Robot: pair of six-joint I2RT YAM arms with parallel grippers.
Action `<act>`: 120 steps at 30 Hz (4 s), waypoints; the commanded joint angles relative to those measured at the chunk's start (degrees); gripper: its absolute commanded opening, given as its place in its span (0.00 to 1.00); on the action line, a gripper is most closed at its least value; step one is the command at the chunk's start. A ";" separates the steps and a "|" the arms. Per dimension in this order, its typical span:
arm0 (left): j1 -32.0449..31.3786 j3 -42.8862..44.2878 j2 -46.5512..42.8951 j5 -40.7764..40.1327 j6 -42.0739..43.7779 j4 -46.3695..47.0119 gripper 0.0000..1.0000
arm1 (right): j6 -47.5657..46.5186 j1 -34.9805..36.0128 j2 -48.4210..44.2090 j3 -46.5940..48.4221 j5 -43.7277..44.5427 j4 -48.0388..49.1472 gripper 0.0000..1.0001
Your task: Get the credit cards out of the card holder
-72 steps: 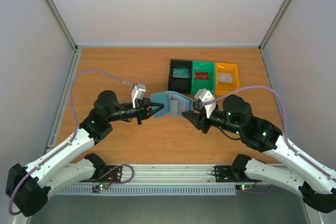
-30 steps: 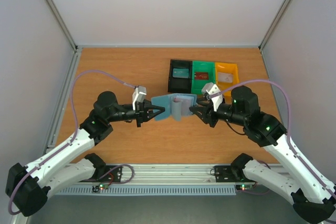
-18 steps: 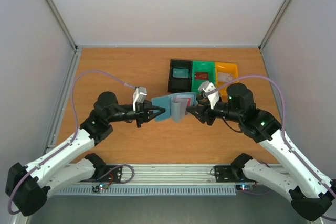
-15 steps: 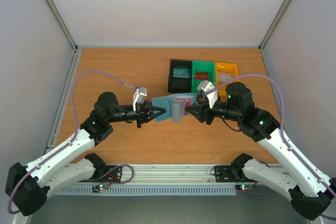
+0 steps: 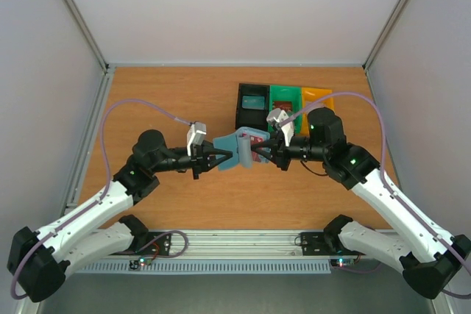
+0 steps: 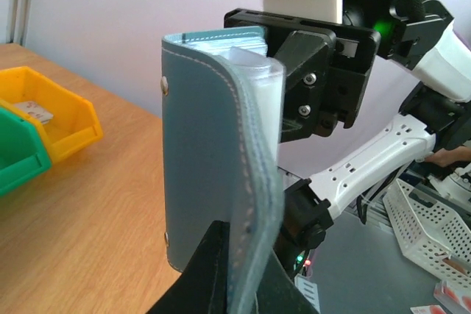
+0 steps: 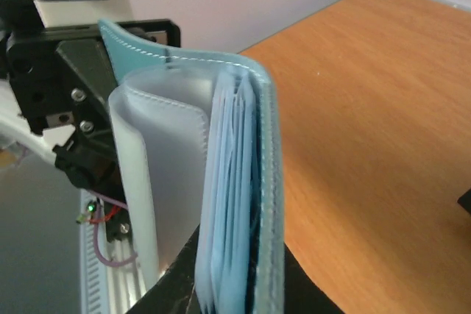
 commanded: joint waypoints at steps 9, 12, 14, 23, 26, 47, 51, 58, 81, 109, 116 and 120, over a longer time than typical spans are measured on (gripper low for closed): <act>-0.60 -1.12 0.76 -5.27 0.09 4.18 0.61 | 9.33 1.27 2.35 0.57 0.14 3.67 0.01; -0.56 -1.06 1.12 -6.52 -0.36 4.10 0.85 | 10.23 5.13 4.26 1.87 7.66 3.10 0.01; -0.60 -0.91 1.13 -7.64 -0.80 3.93 0.99 | 9.43 8.18 5.35 3.68 13.26 1.70 0.01; -0.60 -1.71 0.60 -10.50 1.09 1.73 0.53 | 4.90 12.59 6.06 6.27 12.50 -1.44 0.01; -0.61 -2.03 0.39 -10.30 1.32 1.80 0.30 | 2.11 12.59 5.30 6.05 7.30 -3.29 0.01; 1.24 -2.77 -1.33 0.51 -0.52 6.86 0.00 | 3.49 4.85 -0.17 0.06 -3.73 -1.86 0.44; 1.21 -2.88 -1.61 0.13 -0.76 6.94 0.00 | 4.08 4.85 0.14 -1.10 -2.86 -1.08 0.25; 1.95 -2.84 -3.67 -12.59 0.89 -0.90 0.22 | 6.99 0.51 -1.33 -0.43 2.13 -5.76 0.01; -3.28 -4.61 -0.31 -10.03 -6.08 4.24 0.43 | 22.41 16.22 27.75 24.38 46.39 -22.51 0.01; 4.55 -5.76 -5.80 3.86 -4.62 5.96 0.27 | 4.32 15.57 13.10 15.85 4.64 -8.56 0.02; 8.46 -4.25 -7.27 -4.97 -1.94 -4.26 0.36 | 10.52 7.85 12.66 15.80 15.07 -12.35 0.01; 8.68 -5.35 -8.02 -1.92 -0.78 -2.33 0.38 | 15.95 6.37 17.11 19.94 36.28 -21.24 0.01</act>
